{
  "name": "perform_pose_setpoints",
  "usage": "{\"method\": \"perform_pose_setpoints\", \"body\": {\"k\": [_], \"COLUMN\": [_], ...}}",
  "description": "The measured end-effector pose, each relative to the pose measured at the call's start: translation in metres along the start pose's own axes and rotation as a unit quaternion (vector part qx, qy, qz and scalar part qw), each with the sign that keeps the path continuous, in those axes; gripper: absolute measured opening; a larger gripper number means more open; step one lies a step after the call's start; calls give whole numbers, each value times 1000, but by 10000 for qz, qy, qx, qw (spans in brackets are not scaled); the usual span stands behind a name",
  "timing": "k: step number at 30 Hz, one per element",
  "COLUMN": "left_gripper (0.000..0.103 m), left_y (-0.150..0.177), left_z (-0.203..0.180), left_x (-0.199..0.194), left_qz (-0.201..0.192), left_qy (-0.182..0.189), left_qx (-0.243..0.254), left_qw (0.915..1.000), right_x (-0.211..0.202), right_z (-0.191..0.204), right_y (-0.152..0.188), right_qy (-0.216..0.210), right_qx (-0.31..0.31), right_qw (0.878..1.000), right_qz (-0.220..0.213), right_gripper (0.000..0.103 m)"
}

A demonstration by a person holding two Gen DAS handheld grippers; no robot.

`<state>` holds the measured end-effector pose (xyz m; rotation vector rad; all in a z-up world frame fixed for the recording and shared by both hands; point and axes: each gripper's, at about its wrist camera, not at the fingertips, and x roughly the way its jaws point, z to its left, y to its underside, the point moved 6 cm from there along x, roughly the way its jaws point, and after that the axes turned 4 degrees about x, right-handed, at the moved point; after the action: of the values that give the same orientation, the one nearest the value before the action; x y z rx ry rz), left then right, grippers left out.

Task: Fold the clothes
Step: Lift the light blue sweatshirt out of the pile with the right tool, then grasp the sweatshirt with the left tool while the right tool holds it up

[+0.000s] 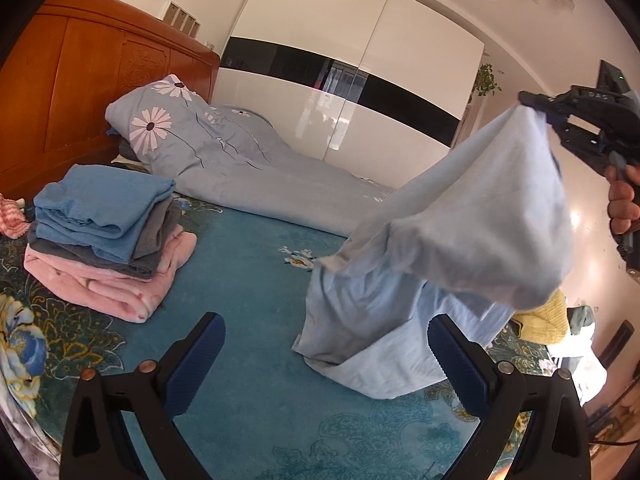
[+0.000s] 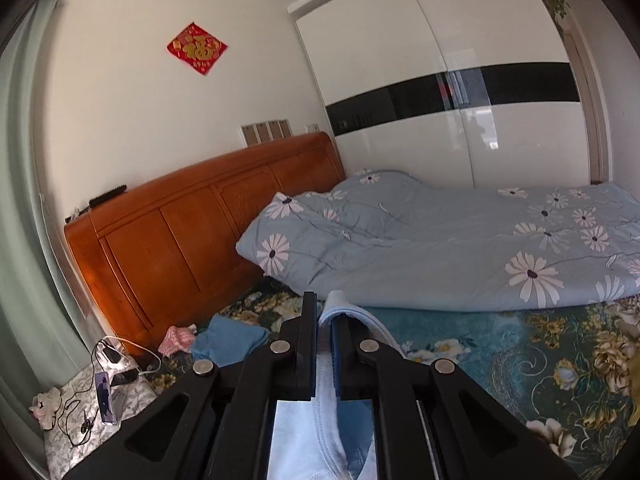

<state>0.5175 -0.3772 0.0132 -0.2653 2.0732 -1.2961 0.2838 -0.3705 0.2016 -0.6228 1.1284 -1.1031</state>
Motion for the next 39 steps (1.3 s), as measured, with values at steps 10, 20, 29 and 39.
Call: {"method": "perform_pose_setpoints", "body": {"k": [10, 20, 29, 39], "left_gripper": [103, 93, 6, 6], "left_y": [23, 11, -78, -234], "left_z": [-37, -50, -31, -70], "left_x": [28, 78, 57, -62], "left_qz": [280, 315, -233, -1746], "left_qy": [458, 104, -677, -1165], "left_qx": [431, 483, 1069, 2226], "left_qw": [9976, 9983, 9917, 9521], "right_x": [96, 90, 29, -76], "right_z": [-17, -8, -5, 37], "right_y": [42, 43, 7, -74], "right_qy": [-55, -344, -433, -601], "right_qx": [562, 426, 256, -502], "right_qw": [9950, 9949, 9987, 9897], "right_qz": [823, 849, 106, -1196], "right_gripper": [6, 7, 7, 7]}}
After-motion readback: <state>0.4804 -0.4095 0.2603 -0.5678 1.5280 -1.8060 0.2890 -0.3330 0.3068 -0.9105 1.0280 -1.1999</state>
